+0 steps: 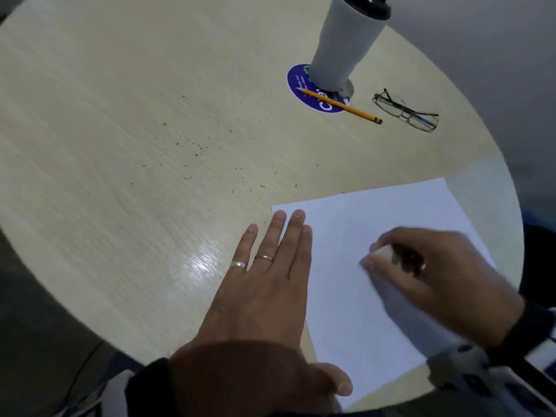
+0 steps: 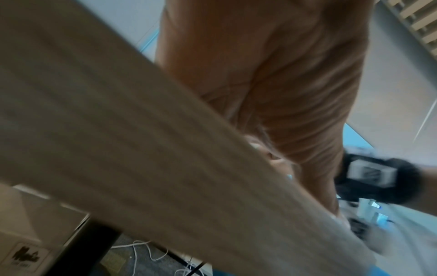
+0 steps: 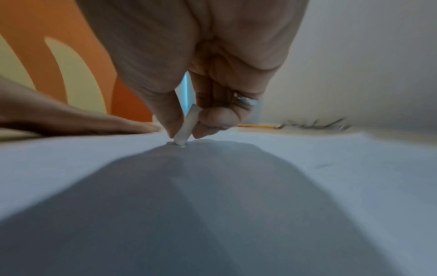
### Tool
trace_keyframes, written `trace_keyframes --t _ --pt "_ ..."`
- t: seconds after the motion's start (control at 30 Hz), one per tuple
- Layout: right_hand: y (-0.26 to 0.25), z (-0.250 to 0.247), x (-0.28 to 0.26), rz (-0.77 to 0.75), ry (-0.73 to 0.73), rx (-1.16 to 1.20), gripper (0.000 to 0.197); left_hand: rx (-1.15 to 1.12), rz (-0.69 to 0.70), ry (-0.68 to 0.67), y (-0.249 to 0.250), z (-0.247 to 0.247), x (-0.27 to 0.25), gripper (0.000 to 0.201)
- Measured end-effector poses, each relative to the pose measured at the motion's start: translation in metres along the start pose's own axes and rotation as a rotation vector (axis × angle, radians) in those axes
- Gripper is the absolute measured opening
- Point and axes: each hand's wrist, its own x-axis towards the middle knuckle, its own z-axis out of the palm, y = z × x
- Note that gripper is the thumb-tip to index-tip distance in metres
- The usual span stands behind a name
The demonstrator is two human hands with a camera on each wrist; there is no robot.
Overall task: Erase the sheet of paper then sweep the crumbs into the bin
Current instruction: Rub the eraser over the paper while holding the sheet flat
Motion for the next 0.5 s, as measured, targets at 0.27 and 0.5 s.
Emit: trace_keyframes --t 0.27,0.5 --pt "-0.012 0.012 0.014 -0.079 -0.063 0.042 0.016 0.169 -0.029 0.411 0.001 0.025 0.007 0.059" --pt "-0.020 0.009 0.022 -0.091 -0.094 0.040 0.017 0.185 -0.070 0.465 0.007 0.022 0.007 0.064"
